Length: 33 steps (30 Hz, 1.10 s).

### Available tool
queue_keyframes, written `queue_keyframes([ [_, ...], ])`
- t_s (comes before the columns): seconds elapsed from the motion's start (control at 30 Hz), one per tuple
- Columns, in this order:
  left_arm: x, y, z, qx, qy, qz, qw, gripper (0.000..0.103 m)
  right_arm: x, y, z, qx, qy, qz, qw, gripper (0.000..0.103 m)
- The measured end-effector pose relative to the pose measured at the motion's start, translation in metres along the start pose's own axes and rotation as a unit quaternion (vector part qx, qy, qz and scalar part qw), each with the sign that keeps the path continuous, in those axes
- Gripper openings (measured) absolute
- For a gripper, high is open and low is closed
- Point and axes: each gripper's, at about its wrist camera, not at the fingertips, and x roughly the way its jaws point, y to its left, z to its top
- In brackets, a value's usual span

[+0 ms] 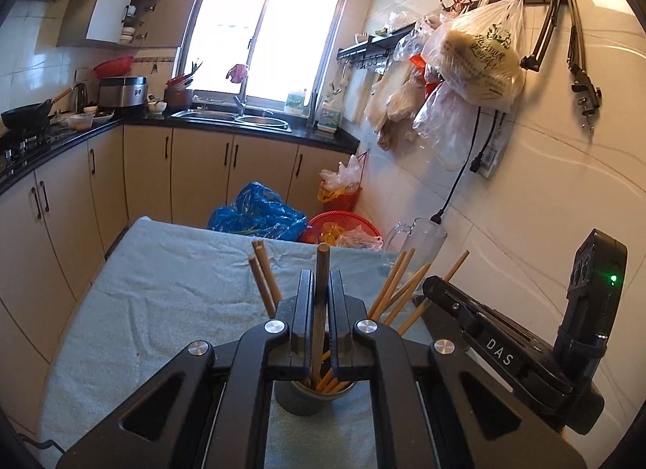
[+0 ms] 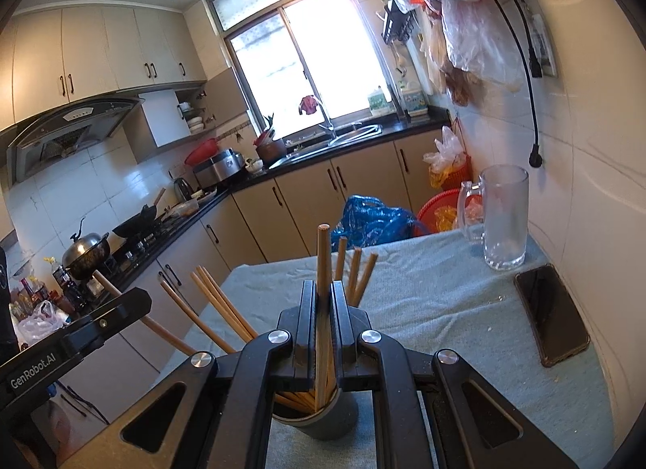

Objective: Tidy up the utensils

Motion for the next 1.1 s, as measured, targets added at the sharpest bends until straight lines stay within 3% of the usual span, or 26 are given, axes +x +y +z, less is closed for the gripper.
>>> queue_keyframes([
  [0.17, -0.001, -0.004, 0.01, -0.002, -0.004, -0.007, 1.0, 0.006, -0.006, 0.008, 0.008, -0.009, -0.015, 0.001, 1.0, 0.007],
  [0.5, 0.002, -0.015, 0.011, 0.036, 0.003, 0.033, 0.9988, 0.006, -0.009, 0.011, 0.013, -0.002, -0.034, -0.001, 0.999, 0.007],
  [0.83, 0.016, -0.011, 0.004, 0.042, 0.028, 0.053, 0.9973, 0.006, 0.001, 0.02, 0.003, -0.04, -0.022, -0.024, 0.999, 0.007],
  [1.1, 0.025, -0.008, -0.001, 0.043, 0.038, 0.058, 0.9967, 0.006, 0.01, 0.013, -0.002, -0.033, -0.01, -0.024, 0.999, 0.007],
])
